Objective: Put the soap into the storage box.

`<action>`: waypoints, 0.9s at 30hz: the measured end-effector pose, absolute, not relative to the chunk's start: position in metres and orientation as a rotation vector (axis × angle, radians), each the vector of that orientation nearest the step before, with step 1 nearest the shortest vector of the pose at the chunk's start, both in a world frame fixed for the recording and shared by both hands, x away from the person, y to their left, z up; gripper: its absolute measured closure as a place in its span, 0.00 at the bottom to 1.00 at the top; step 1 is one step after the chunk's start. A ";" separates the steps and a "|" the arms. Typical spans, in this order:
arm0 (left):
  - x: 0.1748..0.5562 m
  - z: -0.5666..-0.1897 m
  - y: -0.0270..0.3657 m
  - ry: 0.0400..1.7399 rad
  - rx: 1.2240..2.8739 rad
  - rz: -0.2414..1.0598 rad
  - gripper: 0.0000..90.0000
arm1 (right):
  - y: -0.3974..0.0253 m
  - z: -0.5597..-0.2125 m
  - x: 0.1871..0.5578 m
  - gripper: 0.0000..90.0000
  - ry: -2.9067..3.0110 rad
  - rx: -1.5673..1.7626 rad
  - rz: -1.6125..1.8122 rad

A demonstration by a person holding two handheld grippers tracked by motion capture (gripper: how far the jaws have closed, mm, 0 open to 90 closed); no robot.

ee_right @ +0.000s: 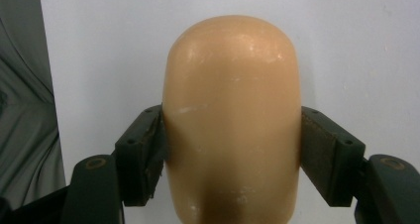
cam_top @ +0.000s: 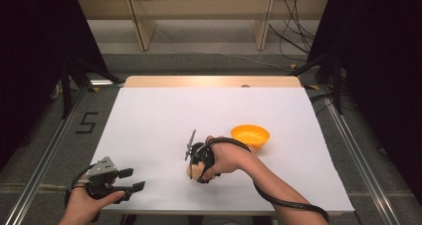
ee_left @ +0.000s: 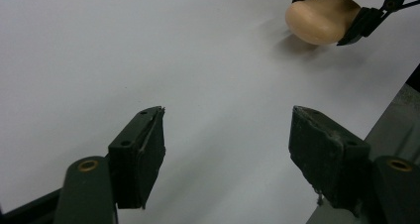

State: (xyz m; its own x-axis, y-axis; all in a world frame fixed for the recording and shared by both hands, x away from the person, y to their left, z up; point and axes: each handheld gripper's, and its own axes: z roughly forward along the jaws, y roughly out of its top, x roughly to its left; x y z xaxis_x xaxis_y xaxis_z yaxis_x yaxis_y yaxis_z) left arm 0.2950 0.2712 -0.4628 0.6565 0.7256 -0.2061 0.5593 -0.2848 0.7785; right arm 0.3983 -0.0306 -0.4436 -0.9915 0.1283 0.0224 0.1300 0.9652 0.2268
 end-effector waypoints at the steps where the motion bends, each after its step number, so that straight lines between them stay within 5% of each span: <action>1: 0.295 -0.463 0.271 1.002 1.976 0.234 0.33 | -0.033 -0.443 0.398 0.37 -3.100 -0.224 -0.357; 27: 0.295 -0.463 0.271 1.005 1.976 0.229 0.33 | -0.081 -0.432 0.392 0.37 -3.108 -0.374 -0.358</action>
State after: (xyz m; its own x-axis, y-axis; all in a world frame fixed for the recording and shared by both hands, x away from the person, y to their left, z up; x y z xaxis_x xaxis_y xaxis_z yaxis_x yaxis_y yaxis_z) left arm 0.2955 0.2707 -0.4634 0.6550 0.7258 -0.2101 0.5632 -0.2836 0.7762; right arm 0.3920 -0.0806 -0.4320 -0.9718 0.2352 0.0178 0.2331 0.9460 0.2254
